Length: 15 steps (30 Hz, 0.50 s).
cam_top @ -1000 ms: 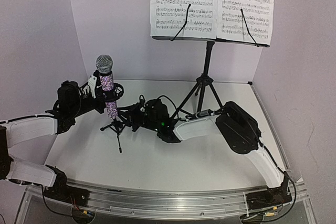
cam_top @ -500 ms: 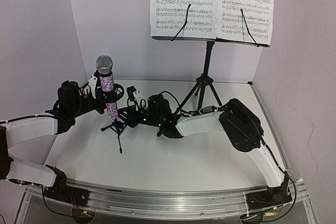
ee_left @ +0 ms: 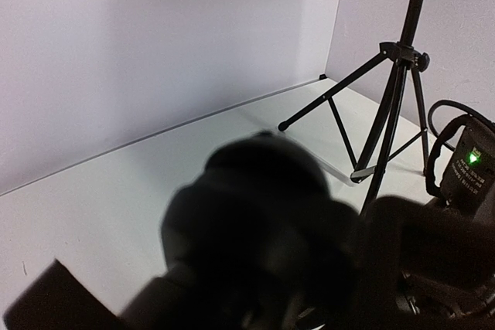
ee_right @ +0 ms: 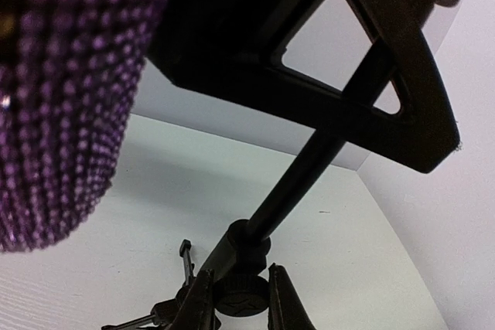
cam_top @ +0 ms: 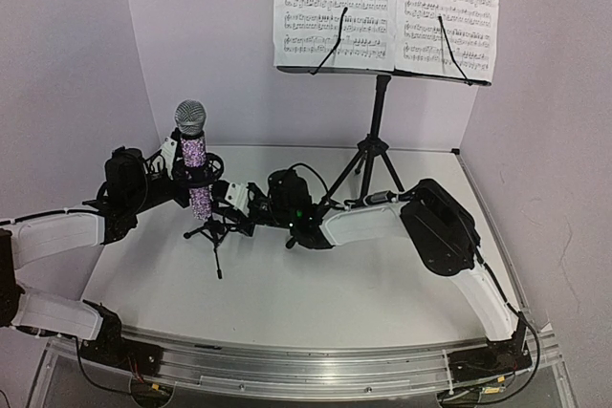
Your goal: Pack up the instrument practice props
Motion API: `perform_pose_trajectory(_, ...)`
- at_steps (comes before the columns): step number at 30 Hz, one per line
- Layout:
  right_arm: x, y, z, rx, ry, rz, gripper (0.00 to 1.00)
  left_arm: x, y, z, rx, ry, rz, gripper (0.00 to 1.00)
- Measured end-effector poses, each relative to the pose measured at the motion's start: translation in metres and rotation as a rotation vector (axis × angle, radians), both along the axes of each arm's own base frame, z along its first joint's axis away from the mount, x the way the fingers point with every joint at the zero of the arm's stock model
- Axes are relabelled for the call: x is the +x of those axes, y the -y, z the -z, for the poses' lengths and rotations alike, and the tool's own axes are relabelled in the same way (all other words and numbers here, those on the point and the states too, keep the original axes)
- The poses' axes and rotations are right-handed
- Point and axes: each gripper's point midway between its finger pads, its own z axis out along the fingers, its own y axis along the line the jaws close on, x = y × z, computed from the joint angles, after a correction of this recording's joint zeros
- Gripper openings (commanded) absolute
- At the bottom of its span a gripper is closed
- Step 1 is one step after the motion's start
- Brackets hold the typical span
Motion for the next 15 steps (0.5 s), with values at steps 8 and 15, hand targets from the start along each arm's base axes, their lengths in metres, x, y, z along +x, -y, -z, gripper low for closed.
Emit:
perform_pose_trajectory(8,0.004,0.0,0.001,-0.037,0.073,0.011,0.68,0.002,0.0,0.0,-0.002,-0.003,0.0,0.0)
perform_pose_trajectory(15,-0.019,0.015,0.028,-0.024,-0.211,0.054,0.65,-0.001,0.003,-0.001,-0.004,-0.003,0.017,0.0)
